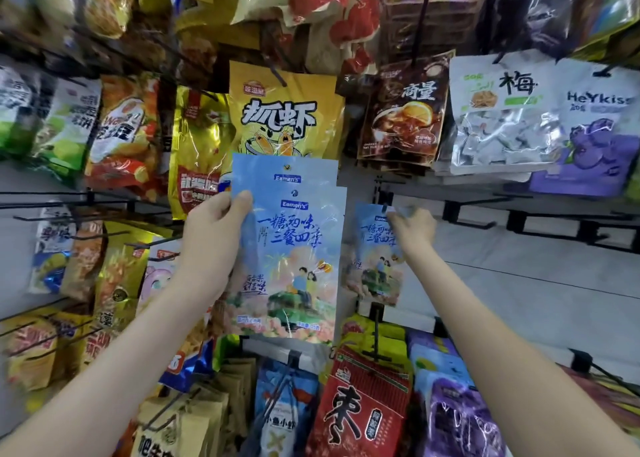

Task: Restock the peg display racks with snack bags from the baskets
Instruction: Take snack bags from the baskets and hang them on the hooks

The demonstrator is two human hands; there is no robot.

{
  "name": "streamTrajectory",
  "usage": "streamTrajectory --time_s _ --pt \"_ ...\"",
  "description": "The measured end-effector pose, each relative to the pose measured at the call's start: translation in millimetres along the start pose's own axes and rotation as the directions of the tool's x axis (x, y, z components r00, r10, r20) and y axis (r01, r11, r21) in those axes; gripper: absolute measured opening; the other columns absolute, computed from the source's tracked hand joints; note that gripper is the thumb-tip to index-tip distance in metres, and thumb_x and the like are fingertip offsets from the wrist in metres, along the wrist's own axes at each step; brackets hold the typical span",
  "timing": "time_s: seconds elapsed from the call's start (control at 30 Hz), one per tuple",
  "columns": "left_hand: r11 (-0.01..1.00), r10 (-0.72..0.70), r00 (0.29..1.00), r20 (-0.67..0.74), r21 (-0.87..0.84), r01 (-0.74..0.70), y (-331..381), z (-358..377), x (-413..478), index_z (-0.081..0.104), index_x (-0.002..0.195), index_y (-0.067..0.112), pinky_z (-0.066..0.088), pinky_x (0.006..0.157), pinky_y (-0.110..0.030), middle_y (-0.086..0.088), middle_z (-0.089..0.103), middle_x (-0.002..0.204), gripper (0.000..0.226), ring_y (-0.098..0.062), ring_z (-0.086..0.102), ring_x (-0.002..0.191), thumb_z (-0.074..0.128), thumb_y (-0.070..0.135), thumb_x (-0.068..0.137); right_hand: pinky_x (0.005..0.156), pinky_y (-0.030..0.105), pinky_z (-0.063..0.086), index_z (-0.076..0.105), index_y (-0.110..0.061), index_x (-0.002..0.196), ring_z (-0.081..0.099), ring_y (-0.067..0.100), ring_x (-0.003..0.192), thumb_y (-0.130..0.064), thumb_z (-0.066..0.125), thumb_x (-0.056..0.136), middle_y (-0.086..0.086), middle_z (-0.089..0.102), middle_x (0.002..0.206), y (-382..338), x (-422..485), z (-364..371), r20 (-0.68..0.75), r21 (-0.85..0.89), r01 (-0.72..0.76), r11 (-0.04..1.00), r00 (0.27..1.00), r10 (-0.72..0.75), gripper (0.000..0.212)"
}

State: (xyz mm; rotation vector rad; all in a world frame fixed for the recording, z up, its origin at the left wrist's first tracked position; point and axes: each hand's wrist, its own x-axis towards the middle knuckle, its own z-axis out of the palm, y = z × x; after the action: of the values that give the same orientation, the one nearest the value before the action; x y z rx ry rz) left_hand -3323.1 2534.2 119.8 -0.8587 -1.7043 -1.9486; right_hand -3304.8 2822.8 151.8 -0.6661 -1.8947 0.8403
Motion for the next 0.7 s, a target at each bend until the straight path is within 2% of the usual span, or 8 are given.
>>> streamTrajectory --time_s 0.07,0.17,0.27,0.33,0.4,0.5,0.63,0.7 --pt "0.999 0.033 0.999 -0.001 0.013 -0.033 2 3 -7 0.037 0.071 -0.010 0.033 0.046 -0.050 -0.034 0.032 0.056 0.066 -0.031 0.027 0.041 0.048 0.053 0.089 0.067 0.031 0.043 0.057 0.004 0.110 0.060 0.032 0.098 -0.020 0.061 0.092 0.019 0.061 0.107 7 1 4 0.025 -0.048 0.009 0.999 1.000 -0.008 0.030" --pt "0.996 0.087 0.996 0.012 0.036 -0.087 4 9 -20 0.035 0.071 -0.008 0.029 0.045 -0.046 -0.032 0.030 0.055 0.060 -0.026 0.025 0.042 0.047 0.044 0.096 0.092 0.037 0.045 0.047 0.000 0.126 0.051 0.030 0.117 -0.018 0.061 0.092 0.016 0.053 0.125 3 -26 -5 -0.026 -0.014 0.178 0.984 0.984 -0.179 0.041" --pt "0.992 0.111 0.994 0.024 0.064 -0.112 2 18 -31 0.033 0.068 -0.004 0.030 0.047 -0.046 -0.028 0.028 0.054 0.056 -0.034 0.026 0.044 0.047 0.041 0.098 0.081 0.022 0.043 0.058 -0.013 0.109 0.056 0.015 0.100 -0.027 0.053 0.096 0.003 0.062 0.108 -8 -78 -34 -0.035 0.221 0.299 0.928 0.954 -0.299 0.019" --pt "0.990 0.109 0.994 0.026 0.089 -0.111 -2 25 -37 0.031 0.063 0.003 0.023 0.052 -0.038 -0.008 0.023 0.050 0.051 -0.026 0.024 0.048 0.048 0.036 0.099 0.077 0.022 0.045 0.062 -0.020 0.095 0.060 0.010 0.087 -0.033 0.050 0.098 -0.001 0.066 0.094 -19 -110 -56 0.066 0.446 0.261 0.856 0.944 -0.322 0.018" --pt "0.987 0.105 0.994 0.043 0.115 -0.109 -5 33 -43 0.028 0.060 0.012 0.018 0.055 -0.033 0.006 0.019 0.047 0.049 -0.015 0.022 0.048 0.047 0.034 0.100 0.081 0.025 0.048 0.061 -0.027 0.103 0.063 0.009 0.093 -0.046 0.054 0.092 -0.004 0.068 0.098 -29 -125 -74 0.264 0.563 0.200 0.802 0.876 -0.403 0.023" --pt "0.985 0.097 0.992 0.080 0.138 -0.107 -6 45 -52 0.027 0.058 0.014 0.015 0.051 -0.029 0.006 0.018 0.045 0.051 -0.009 0.019 0.044 0.046 0.036 0.100 0.091 0.039 0.051 0.062 -0.037 0.107 0.064 0.011 0.102 -0.035 0.070 0.084 -0.007 0.068 0.108 -34 -128 -81 0.506 0.398 0.217 0.892 0.759 -0.410 0.024" --pt "0.993 0.062 0.984 0.169 0.084 -0.077 -6 50 -56 0.032 0.058 0.012 0.017 0.051 -0.027 0.006 0.024 0.047 0.051 -0.008 0.023 0.045 0.048 0.041 0.097 0.079 0.056 0.055 0.068 -0.029 0.081 0.070 0.017 0.078 -0.010 0.071 0.084 -0.005 0.072 0.091 -32 -130 -79 0.395 0.339 0.214 0.916 0.851 -0.345 0.020" --pt "0.997 0.057 0.964 0.258 0.037 -0.069 -7 51 -56 0.054 0.071 0.009 0.031 0.055 -0.030 0.000 0.051 0.058 0.042 -0.015 0.043 0.052 0.052 0.044 0.094 0.073 0.048 0.057 0.066 -0.026 0.078 0.068 0.013 0.067 -0.009 0.071 0.084 -0.004 0.071 0.081 -33 -132 -79 0.364 0.333 0.209 0.919 0.871 -0.330 0.019"
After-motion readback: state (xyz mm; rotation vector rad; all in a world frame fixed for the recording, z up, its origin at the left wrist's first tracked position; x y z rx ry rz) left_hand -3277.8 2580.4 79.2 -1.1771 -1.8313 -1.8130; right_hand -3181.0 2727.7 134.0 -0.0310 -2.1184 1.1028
